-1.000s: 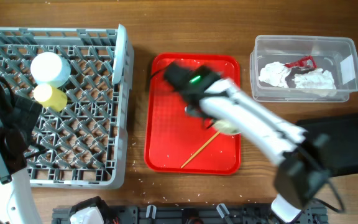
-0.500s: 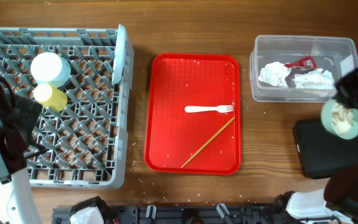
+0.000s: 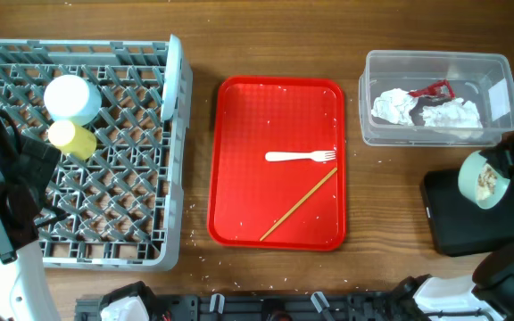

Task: Sort waste into correct bins and load items into the dishwasher rack
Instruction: 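Carry the bowl with the right gripper over the black tray, then tip the bowl with the right gripper to dump rice onto the black tray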

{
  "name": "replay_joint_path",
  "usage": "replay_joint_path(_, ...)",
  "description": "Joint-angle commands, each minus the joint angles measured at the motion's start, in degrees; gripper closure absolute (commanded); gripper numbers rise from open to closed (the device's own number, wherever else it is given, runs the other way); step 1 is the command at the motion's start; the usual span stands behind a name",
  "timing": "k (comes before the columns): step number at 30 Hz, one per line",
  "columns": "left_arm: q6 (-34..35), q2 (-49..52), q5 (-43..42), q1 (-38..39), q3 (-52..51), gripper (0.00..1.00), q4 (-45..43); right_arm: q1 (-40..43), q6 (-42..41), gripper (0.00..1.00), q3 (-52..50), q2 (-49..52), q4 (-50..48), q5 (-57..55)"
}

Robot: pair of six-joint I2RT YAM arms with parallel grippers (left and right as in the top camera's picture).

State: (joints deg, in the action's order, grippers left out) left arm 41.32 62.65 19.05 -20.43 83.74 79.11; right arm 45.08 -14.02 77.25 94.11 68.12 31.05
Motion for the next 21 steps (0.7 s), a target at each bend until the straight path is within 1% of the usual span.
replay_joint_path(1, 1.16, -0.24, 0.96, -0.37, 0.44, 0.00, -0.09, 6.38, 5.20, 0.96, -2.14, -0.37, 0.17, 9.57)
replay_joint_path(3, 1.16, -0.24, 0.96, -0.37, 0.44, 0.00, -0.09, 9.31, 7.85, 0.96, -2.95, 0.61, 0.33, 14.43)
replay_joint_path(5, 1.16, -0.24, 0.96, -0.37, 0.44, 0.00, -0.09, 11.26, 8.57, 0.96, -4.02, 2.67, 0.31, 18.51)
replay_joint_path(10, 1.16, -0.24, 0.96, -0.37, 0.44, 0.00, -0.09, 14.56, 15.50, 0.96, -4.90, 10.86, 2.64, 29.66)
replay_joint_path(13, 1.16, -0.24, 0.96, -0.37, 0.44, 0.00, -0.09, 16.48, 15.41, 0.96, -4.90, 12.90, 3.76, 30.03)
replay_joint_path(15, 1.16, -0.24, 0.96, -0.37, 0.44, 0.00, -0.09, 18.14, 15.58, 0.96, -4.90, 13.27, 4.72, 33.11)
replay_joint_path(17, 1.16, -0.24, 0.96, -0.37, 0.44, 0.00, -0.09, 19.91, 15.93, 0.96, -4.90, 13.27, 7.69, 36.52)
replay_joint_path(18, 1.16, -0.24, 0.96, -0.37, 0.44, 0.00, -0.09, 20.57, 17.94, 0.96, -4.90, 13.27, 8.83, 38.21)
replay_joint_path(21, 1.16, -0.24, 0.96, -0.37, 0.44, 0.00, -0.09, 21.22, 17.05, 0.96, -4.90, 13.38, 5.73, 37.07)
